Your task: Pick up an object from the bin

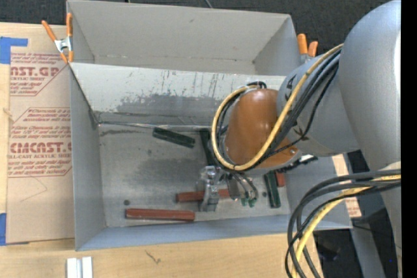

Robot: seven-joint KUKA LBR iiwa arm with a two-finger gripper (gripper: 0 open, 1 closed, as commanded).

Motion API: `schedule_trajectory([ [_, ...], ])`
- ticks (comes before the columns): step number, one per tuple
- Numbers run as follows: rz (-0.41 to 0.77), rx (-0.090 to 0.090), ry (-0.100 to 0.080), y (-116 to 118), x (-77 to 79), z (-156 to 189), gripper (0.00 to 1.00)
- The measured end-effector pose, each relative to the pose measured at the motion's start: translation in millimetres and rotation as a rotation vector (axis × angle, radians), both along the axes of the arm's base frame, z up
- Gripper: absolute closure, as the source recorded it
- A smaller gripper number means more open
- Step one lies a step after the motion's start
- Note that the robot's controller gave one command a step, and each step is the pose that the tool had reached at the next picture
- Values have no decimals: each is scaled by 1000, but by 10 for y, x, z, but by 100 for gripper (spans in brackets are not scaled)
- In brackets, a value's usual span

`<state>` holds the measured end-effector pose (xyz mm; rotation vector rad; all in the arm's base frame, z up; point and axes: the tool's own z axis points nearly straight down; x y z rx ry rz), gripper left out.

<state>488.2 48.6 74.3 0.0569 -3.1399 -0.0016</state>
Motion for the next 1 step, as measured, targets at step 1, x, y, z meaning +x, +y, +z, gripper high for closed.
schedule_trajectory([
  [1,0,0,4,-1,-10,55,100],
])
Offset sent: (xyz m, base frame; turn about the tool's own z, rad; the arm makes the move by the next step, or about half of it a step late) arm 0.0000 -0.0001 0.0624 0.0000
